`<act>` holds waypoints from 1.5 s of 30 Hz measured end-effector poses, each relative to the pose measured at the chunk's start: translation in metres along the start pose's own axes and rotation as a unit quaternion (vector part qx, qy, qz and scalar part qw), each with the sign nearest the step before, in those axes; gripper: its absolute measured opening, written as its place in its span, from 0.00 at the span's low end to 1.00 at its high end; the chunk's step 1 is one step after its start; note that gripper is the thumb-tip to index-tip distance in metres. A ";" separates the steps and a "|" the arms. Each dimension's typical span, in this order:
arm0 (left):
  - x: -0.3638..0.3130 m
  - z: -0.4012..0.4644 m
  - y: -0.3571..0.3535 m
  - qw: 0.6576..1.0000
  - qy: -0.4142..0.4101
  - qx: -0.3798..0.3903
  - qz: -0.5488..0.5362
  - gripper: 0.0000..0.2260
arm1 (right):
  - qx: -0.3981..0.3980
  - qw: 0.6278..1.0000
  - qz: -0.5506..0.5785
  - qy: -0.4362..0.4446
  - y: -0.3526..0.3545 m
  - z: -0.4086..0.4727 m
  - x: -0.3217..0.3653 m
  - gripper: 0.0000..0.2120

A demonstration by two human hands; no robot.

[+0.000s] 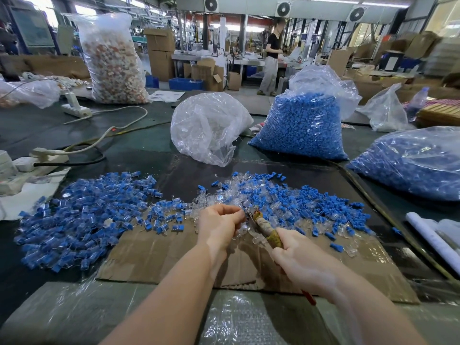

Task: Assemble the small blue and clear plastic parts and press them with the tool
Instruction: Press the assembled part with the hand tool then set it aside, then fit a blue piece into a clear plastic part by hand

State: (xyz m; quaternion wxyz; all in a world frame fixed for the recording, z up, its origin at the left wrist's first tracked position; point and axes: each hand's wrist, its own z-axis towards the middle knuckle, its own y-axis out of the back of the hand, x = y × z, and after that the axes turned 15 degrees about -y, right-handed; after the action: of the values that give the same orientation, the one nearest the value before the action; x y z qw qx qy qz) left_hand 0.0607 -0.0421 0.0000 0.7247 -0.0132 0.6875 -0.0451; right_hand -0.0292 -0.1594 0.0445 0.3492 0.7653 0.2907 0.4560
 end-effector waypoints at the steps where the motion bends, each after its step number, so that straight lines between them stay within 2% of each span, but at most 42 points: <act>1: -0.001 0.000 0.000 1.000 -0.001 -0.002 0.000 0.02 | 0.000 1.000 0.015 -0.001 -0.002 0.001 -0.001 0.12; 6: -0.004 0.000 0.009 1.000 -0.011 -0.008 0.015 0.01 | 0.017 0.986 0.165 -0.002 -0.005 0.004 -0.007 0.07; 8: -0.002 0.005 0.022 0.990 -0.071 -0.027 0.120 0.02 | -0.028 0.988 0.150 -0.006 -0.005 0.009 -0.013 0.05; 10: 0.000 0.011 0.042 0.947 -0.147 -0.064 0.279 0.03 | -0.104 0.990 0.097 -0.012 -0.004 0.016 -0.020 0.06; 12: 0.001 0.018 0.063 0.895 -0.188 -0.105 0.391 0.05 | -0.161 0.985 0.051 -0.029 -0.003 0.021 -0.027 0.08; 16: 0.007 0.029 0.095 0.814 -0.200 -0.123 0.531 0.08 | -0.218 0.972 -0.027 -0.087 -0.002 0.032 -0.041 0.16; 18: 0.009 0.032 0.101 0.794 -0.190 -0.117 0.565 0.09 | -0.238 0.963 -0.067 -0.106 -0.004 0.035 -0.045 0.20; 23: 0.014 0.029 0.093 0.785 -0.209 -0.107 0.574 0.09 | -0.277 0.941 -0.142 -0.133 -0.013 0.039 -0.051 0.26; 26: 0.015 0.020 0.072 0.826 -0.270 -0.056 0.492 0.09 | -0.297 0.931 -0.161 -0.136 -0.019 0.041 -0.053 0.28; 29: 0.018 0.010 0.046 0.857 -0.291 0.029 0.424 0.08 | -0.311 0.923 -0.182 -0.139 -0.025 0.042 -0.054 0.30; 33: 0.025 -0.001 0.019 0.868 -0.281 0.115 0.392 0.08 | -0.303 0.924 -0.184 -0.147 -0.030 0.044 -0.056 0.32; 38: 0.035 -0.007 0.011 0.876 -0.275 0.112 0.380 0.08 | -0.302 0.923 -0.188 -0.149 -0.029 0.041 -0.052 0.32; 40: 0.038 -0.008 0.011 0.875 -0.280 0.108 0.380 0.08 | -0.329 0.924 -0.163 -0.110 -0.029 0.041 -0.048 0.29; 43: 0.039 -0.008 0.013 0.872 -0.289 0.103 0.383 0.07 | -0.368 0.925 -0.094 0.005 -0.029 0.047 -0.040 0.14; 45: 0.038 -0.008 0.013 0.871 -0.296 0.097 0.381 0.06 | -0.374 0.922 -0.080 0.051 -0.028 0.053 -0.034 0.05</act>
State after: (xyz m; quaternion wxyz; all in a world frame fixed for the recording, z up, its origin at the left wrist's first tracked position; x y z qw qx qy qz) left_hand 0.0551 -0.0319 -0.0395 0.8530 0.3070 0.3846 0.1741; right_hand 0.0009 -0.1833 -0.0124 0.6300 0.5286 0.1764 0.5409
